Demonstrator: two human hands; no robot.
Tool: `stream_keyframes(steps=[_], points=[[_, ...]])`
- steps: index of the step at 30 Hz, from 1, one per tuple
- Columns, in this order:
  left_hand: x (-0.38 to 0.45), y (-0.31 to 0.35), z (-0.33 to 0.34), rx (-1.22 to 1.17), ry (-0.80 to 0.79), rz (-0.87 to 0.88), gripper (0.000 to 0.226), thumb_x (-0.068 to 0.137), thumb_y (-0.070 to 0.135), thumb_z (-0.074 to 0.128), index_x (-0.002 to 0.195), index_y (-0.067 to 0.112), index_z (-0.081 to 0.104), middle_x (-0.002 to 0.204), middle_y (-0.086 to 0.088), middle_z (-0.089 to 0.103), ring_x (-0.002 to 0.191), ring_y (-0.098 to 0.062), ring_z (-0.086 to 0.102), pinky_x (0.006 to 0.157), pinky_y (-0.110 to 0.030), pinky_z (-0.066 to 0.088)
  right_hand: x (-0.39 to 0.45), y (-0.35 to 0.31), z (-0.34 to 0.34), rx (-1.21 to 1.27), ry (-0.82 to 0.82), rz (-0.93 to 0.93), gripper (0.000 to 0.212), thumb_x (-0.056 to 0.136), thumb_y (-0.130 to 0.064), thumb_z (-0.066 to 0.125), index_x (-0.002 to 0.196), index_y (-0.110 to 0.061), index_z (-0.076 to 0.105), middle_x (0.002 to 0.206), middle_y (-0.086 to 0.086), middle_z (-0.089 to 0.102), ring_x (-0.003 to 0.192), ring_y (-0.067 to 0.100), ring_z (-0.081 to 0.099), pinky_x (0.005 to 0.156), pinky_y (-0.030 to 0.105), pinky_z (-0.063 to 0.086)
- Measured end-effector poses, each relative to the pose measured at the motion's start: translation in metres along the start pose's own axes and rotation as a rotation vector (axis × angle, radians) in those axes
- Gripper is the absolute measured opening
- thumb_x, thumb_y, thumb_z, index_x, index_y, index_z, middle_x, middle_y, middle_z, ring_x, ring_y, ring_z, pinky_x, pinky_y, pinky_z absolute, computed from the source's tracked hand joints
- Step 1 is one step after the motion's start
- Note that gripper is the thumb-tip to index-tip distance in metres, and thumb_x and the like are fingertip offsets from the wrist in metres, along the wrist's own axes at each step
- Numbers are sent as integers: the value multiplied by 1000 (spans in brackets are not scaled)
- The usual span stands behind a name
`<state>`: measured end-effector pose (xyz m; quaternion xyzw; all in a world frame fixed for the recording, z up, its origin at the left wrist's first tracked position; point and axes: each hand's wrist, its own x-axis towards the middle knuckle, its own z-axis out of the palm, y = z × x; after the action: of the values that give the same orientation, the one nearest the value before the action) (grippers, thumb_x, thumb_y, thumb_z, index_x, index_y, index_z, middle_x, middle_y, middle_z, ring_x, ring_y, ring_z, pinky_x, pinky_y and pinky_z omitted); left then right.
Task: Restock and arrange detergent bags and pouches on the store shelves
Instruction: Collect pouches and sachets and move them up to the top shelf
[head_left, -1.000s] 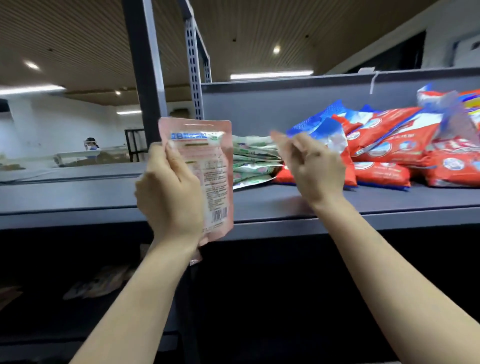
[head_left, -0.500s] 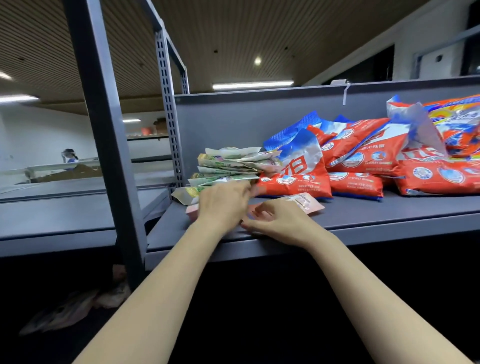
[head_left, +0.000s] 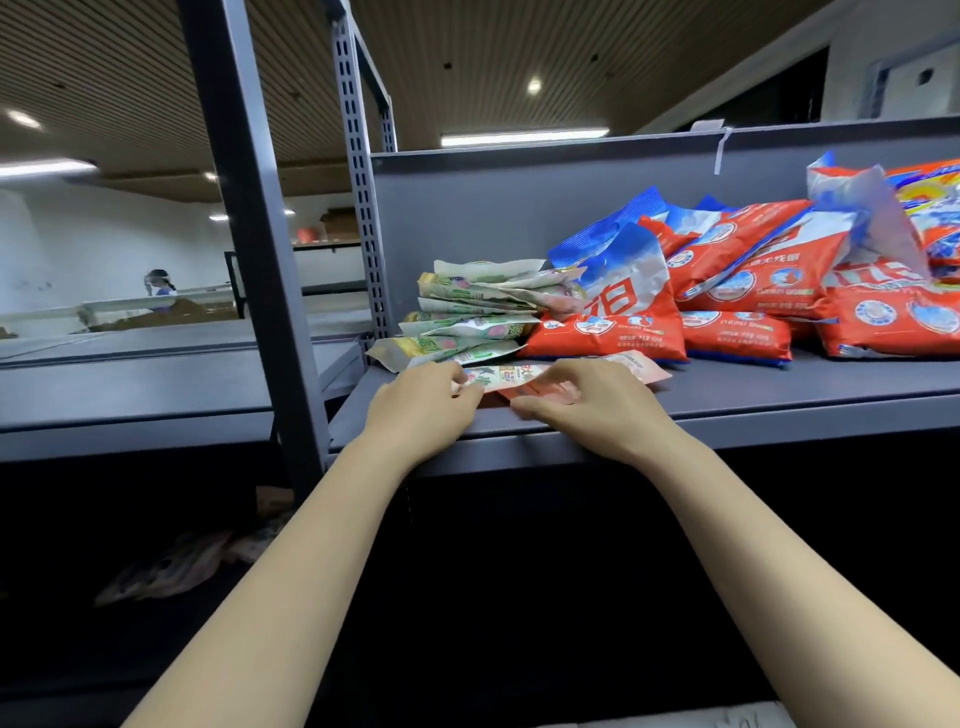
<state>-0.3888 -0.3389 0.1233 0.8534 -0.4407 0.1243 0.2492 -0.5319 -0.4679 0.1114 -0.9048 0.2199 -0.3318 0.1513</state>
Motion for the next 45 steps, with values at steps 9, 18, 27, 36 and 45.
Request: stream_keyframes(steps=[9, 18, 27, 36, 45], points=[[-87, -17, -19, -83, 201, 21, 24, 93, 48, 45, 89, 32, 62, 80, 16, 60, 83, -11, 57, 58, -26, 37, -55, -33, 8, 30, 13, -125, 41, 82, -56, 58, 111, -27, 66, 116, -9, 65, 114, 11, 53, 95, 34, 43], [-173, -82, -14, -20, 238, -150, 21, 92, 43, 46, 93, 30, 63, 90, 13, 65, 87, -8, 59, 79, -32, 45, -118, -81, 56, 85, -150, -212, 48, 80, -62, 48, 116, -33, 62, 120, -18, 60, 116, 5, 50, 98, 31, 41], [-209, -178, -13, 105, 188, -367, 30, 95, 42, 43, 114, 24, 59, 107, 9, 65, 92, -16, 59, 85, -35, 45, -141, -129, 141, 163, -350, -277, 44, 84, -60, 49, 121, -36, 57, 121, -23, 56, 116, -2, 47, 97, 21, 38], [-197, -306, 5, 158, 51, -413, 39, 95, 42, 43, 127, 21, 52, 119, 2, 59, 107, -20, 55, 89, -35, 39, -116, -183, 235, 118, -502, -234, 44, 90, -57, 47, 127, -35, 50, 129, -19, 52, 123, 3, 44, 97, 26, 39], [-141, -432, 42, 186, -134, -372, 61, 93, 46, 46, 146, 23, 28, 149, -4, 35, 134, -27, 33, 101, -38, 35, -56, -210, 333, 35, -564, 24, 47, 87, -52, 53, 128, -29, 52, 130, -7, 54, 121, 16, 51, 95, 33, 45]])
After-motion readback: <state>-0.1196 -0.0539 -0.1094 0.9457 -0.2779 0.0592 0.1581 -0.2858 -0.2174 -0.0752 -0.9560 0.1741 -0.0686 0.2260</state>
